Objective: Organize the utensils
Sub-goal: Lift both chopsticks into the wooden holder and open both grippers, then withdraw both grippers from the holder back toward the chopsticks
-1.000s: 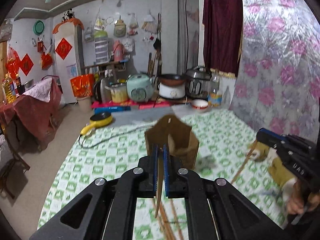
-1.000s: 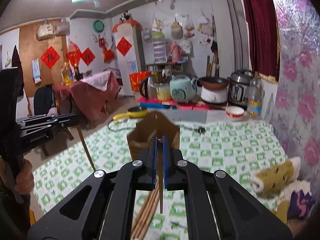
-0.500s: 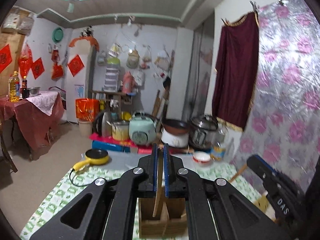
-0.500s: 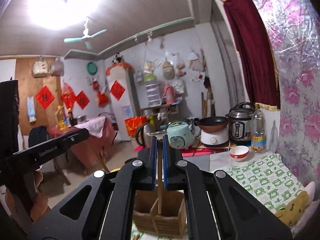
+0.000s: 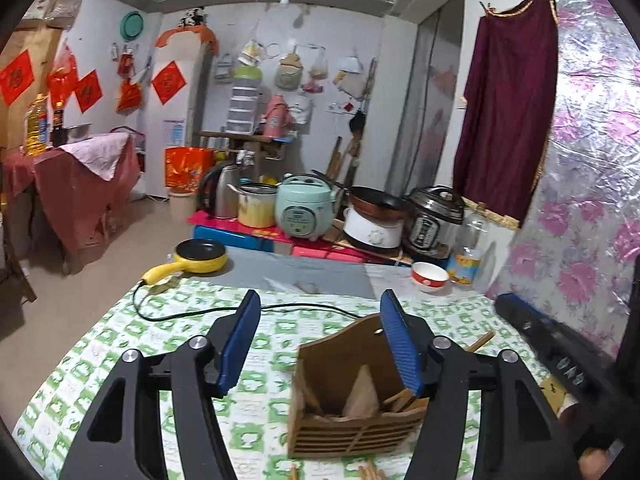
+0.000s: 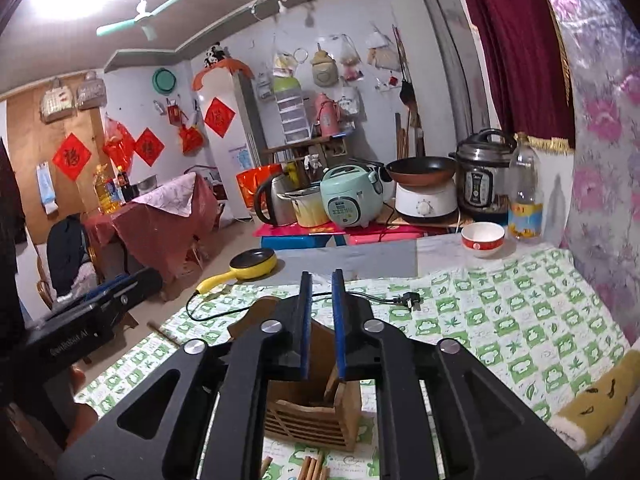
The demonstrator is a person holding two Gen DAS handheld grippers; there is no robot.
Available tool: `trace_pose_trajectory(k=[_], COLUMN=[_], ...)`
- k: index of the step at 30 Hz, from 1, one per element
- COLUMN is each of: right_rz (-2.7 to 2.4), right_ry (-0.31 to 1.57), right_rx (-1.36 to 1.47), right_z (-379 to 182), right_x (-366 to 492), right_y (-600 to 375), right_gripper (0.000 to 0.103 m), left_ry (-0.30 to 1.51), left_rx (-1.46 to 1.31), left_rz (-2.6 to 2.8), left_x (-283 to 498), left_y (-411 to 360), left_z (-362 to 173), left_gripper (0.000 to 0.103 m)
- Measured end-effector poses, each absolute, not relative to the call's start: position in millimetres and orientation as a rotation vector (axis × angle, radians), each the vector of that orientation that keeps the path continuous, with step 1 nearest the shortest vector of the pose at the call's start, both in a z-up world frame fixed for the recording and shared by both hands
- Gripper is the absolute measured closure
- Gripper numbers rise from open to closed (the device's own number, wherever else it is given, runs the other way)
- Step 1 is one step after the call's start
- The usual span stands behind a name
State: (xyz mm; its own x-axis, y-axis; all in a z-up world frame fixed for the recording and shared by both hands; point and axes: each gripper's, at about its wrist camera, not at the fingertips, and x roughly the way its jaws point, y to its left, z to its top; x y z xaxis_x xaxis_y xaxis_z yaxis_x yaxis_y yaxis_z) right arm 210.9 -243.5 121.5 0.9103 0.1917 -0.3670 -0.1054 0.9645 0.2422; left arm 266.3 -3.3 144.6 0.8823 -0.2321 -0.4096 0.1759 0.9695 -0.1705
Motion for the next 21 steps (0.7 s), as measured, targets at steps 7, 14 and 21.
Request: trace_pose_trajectory(k=[7,14,21], right_rz=[0.117,0.06,-0.01], right_ry=[0.342,0.277,0.298], right_rx=[0.211,0.16,0.149], right_z=[131,132,86], right_x=[185,154,116], right_y=[-245,-237,-255], right_gripper=[0.06,0.019,0.009], left_ry=[0.446,0.516,0.623], left_rx=[-0.067,-0.068,-0.057], left_rz=[-0.124,-0.044,-0.027], left_x=[249,239,231], left_y=[16,45,56], left_z=[117,79,50], left_gripper=[0.016,0.006,0.006])
